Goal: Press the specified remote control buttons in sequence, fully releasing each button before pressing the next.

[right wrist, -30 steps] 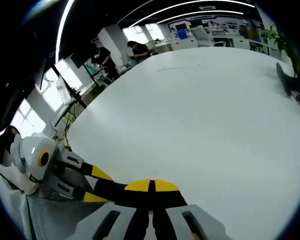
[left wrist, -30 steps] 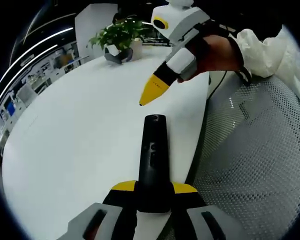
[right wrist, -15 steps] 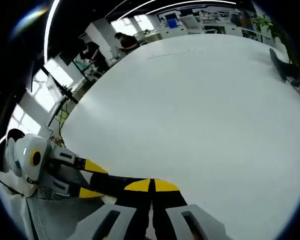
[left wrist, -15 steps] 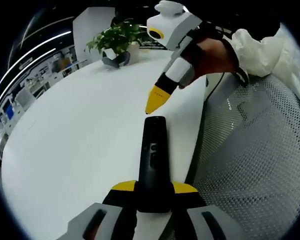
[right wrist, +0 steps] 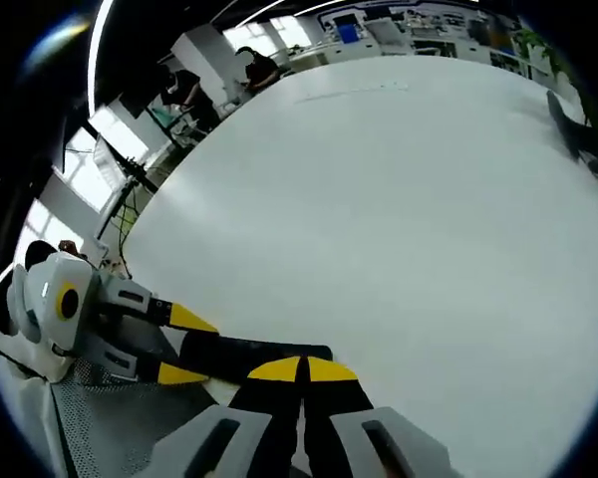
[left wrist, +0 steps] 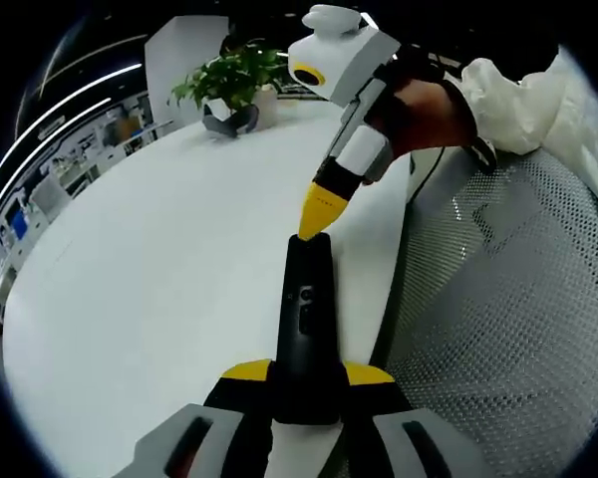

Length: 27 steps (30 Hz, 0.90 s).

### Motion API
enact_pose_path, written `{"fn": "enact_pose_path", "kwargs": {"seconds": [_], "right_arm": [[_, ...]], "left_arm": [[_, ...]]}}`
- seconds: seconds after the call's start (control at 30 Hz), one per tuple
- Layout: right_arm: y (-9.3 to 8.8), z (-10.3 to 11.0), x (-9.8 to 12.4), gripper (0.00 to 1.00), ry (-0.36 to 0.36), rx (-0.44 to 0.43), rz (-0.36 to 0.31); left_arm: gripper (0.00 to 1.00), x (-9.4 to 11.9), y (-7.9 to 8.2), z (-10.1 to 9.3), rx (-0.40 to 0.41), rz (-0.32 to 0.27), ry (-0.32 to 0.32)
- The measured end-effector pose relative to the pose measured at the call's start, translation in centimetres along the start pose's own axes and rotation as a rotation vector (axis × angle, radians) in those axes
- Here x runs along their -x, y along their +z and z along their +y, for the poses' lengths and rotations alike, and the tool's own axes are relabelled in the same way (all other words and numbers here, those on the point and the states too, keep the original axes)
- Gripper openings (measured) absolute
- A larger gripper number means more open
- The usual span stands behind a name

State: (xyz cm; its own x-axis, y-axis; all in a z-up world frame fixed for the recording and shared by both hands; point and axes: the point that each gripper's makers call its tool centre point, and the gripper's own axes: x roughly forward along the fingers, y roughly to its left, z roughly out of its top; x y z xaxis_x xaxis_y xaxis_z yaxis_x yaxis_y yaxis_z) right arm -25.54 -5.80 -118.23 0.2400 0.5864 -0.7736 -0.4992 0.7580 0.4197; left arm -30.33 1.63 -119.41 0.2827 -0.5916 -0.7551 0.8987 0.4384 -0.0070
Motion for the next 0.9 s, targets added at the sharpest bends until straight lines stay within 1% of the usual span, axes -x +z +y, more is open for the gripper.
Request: {"fn": "enact_pose_path", "kwargs": {"seconds": [0.27,0.4,0.6,0.83,0.9], "right_arm": [[-0.03,-0.12,0.04,0.00,0.011,-0.023,-0.020],[-0.04,-0.18,0.03,0.00,0.022,-0.050,-0.023],[-0.04,-0.14,0.05,0.00,0.036,-0.070,-0.030],[-0.03,-0.02,0.09,0.00,0.042,-0.048,-0.025],[0.00,0.04,0.05,0.00,0.040,-0.048,-0.022]], "left_arm": [[0.25,-0.01,0.00,0.02,0.001,0.000,0.001],[0.25,0.01,-0.01,0.08,0.002,0.003,0.003],[0.25,0.57,-0.47,0.69,0.030,0.029,0.021],[0.25,0.57,-0.61,0.58,0.032,0.037,0.029],[0.25,0.56,-0.59,0.53,0.017,0.032,0.021]]}}
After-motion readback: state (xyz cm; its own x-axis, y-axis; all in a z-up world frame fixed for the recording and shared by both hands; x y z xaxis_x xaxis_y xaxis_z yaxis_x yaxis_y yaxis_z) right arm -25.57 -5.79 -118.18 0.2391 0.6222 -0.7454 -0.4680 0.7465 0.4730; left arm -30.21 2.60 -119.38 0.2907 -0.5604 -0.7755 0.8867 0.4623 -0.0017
